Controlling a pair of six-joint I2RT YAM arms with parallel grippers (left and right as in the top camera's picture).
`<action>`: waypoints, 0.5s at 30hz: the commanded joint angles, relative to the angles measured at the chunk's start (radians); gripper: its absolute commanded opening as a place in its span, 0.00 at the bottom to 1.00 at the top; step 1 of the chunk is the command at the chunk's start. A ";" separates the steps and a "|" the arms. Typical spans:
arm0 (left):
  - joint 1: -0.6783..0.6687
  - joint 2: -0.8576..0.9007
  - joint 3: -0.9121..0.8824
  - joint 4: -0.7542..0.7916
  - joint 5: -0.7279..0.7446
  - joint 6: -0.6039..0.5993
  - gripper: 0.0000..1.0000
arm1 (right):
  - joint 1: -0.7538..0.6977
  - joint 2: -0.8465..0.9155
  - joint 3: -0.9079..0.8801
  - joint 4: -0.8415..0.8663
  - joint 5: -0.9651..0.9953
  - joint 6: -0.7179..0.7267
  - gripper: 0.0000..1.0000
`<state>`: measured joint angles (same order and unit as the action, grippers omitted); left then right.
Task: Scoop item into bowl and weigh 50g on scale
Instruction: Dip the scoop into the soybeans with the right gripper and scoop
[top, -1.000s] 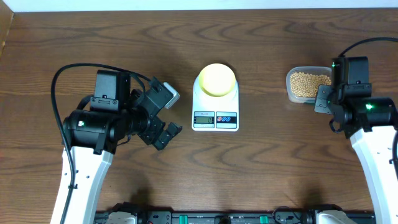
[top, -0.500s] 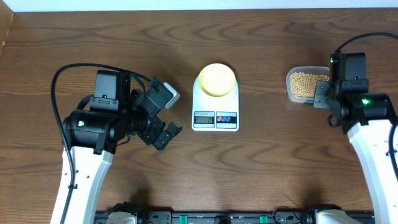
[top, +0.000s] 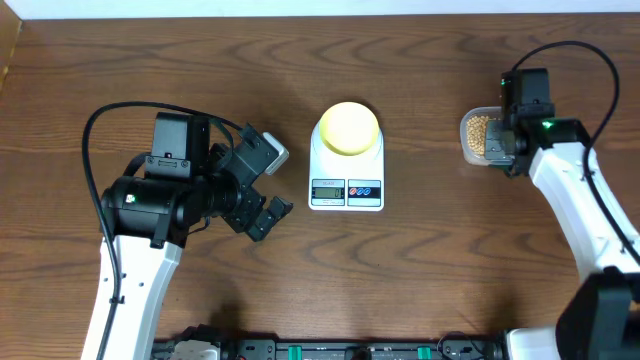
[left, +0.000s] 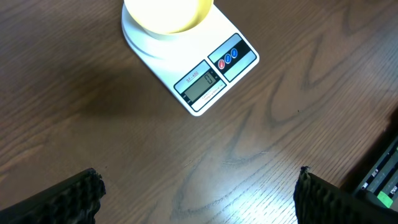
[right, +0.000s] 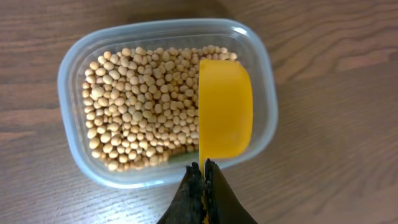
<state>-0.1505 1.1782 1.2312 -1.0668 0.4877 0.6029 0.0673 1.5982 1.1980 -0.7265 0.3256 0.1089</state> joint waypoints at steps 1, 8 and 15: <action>0.003 -0.002 -0.003 -0.002 -0.006 0.006 1.00 | -0.008 0.035 0.017 0.013 0.004 -0.013 0.01; 0.003 -0.002 -0.003 -0.002 -0.006 0.006 1.00 | -0.008 0.078 0.017 0.035 -0.101 -0.037 0.01; 0.003 -0.002 -0.003 -0.002 -0.006 0.006 1.00 | -0.014 0.086 0.017 0.035 -0.263 -0.039 0.01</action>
<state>-0.1505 1.1782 1.2312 -1.0668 0.4877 0.6029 0.0647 1.6764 1.1980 -0.6899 0.1791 0.0849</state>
